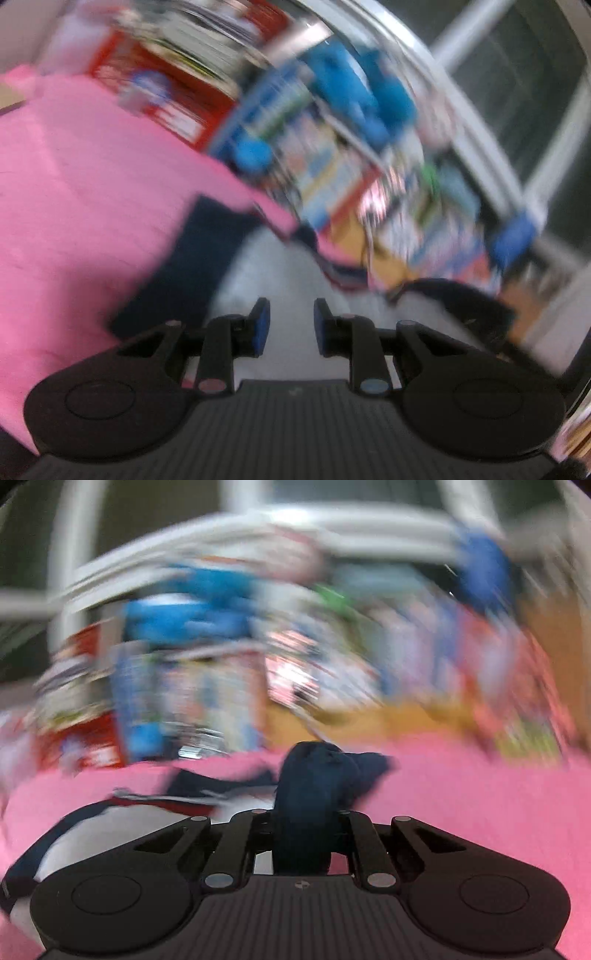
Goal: Fold clothes
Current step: 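Grasp the navy side with both tools and fold it over the white front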
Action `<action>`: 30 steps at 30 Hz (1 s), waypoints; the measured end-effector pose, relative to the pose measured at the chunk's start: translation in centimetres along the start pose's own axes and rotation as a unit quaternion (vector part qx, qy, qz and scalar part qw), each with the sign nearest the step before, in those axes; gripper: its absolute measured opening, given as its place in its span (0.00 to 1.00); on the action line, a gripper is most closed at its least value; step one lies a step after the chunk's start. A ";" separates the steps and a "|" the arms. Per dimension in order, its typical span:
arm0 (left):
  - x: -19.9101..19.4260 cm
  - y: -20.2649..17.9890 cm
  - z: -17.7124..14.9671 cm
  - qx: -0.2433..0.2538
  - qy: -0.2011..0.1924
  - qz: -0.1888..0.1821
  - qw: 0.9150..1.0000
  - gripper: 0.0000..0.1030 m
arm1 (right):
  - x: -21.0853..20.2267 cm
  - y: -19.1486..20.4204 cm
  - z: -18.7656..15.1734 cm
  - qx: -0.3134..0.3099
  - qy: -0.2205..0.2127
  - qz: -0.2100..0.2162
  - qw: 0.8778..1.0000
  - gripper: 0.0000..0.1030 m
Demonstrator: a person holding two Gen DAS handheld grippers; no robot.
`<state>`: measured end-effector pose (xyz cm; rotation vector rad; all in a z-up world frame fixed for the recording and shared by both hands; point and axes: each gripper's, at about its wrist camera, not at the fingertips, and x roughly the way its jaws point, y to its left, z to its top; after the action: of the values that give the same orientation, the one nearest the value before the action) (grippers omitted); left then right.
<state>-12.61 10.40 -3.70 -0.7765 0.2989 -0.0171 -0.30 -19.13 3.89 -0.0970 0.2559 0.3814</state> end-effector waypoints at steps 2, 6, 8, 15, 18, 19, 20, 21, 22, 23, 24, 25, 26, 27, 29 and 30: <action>-2.1 2.6 1.0 -0.059 -0.021 -0.026 0.998 0.28 | 0.3 6.0 0.2 -0.078 -0.020 0.044 0.996 0.14; -4.1 6.3 1.3 -0.138 -0.038 -0.048 0.988 0.34 | 1.2 15.9 -3.2 -0.201 -0.015 0.133 0.970 0.14; -4.0 6.5 1.0 -0.142 -0.032 -0.051 0.988 0.40 | 1.1 18.9 -5.5 -0.248 -0.001 0.163 0.955 0.18; -1.2 4.5 -0.2 -0.120 0.020 -0.086 0.989 0.62 | -3.9 18.5 -9.3 -0.296 -0.047 0.134 0.945 0.66; 0.0 3.0 -1.3 -0.103 0.052 -0.097 0.989 0.67 | -5.0 15.4 -9.8 -0.252 -0.038 0.097 0.962 0.71; 0.3 2.6 -1.7 -0.099 0.062 -0.101 0.988 0.68 | -5.3 14.2 -10.0 -0.235 -0.034 0.087 0.967 0.71; 0.8 2.3 -2.0 -0.096 0.070 -0.102 0.988 0.70 | -5.5 13.1 -10.2 -0.219 -0.028 0.076 0.972 0.72; 1.3 2.0 -2.3 -0.093 0.076 -0.099 0.988 0.71 | -5.6 12.1 -10.5 -0.202 -0.022 0.064 0.977 0.72; 1.8 1.8 -2.6 -0.091 0.083 -0.097 0.988 0.73 | -5.7 11.0 -10.7 -0.179 -0.013 0.055 0.982 0.73; 2.3 1.5 -2.9 -0.089 0.089 -0.095 0.987 0.73 | -5.7 10.0 -10.9 -0.156 -0.004 0.046 0.987 0.73; 2.9 1.2 -3.2 -0.087 0.093 -0.092 0.988 0.73 | -5.6 9.0 -11.2 -0.129 0.007 0.038 0.991 0.73; 3.5 0.8 -3.3 -0.085 0.095 -0.090 0.988 0.73 | -5.5 8.1 -11.4 -0.101 0.018 0.031 0.994 0.73; 4.2 0.5 -3.5 -0.083 0.095 -0.085 0.988 0.71 | -5.4 7.3 -11.6 -0.075 0.028 0.029 0.996 0.73; 4.8 0.1 -3.5 -0.080 0.092 -0.078 0.989 0.70 | -5.1 6.6 -11.7 -0.049 0.038 0.029 0.998 0.73; 5.8 -0.7 -3.4 -0.070 0.085 -0.061 0.992 0.33 | -4.4 5.4 -11.7 -0.004 0.053 0.031 0.998 0.72; 6.1 -1.2 -3.3 -0.057 0.081 -0.047 0.994 0.17 | -4.1 4.9 -11.7 0.014 0.061 0.031 0.998 0.71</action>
<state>-7.51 6.55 -6.67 -0.9043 0.4195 -0.1522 -8.55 -17.71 -6.51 -0.0842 0.3859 0.4348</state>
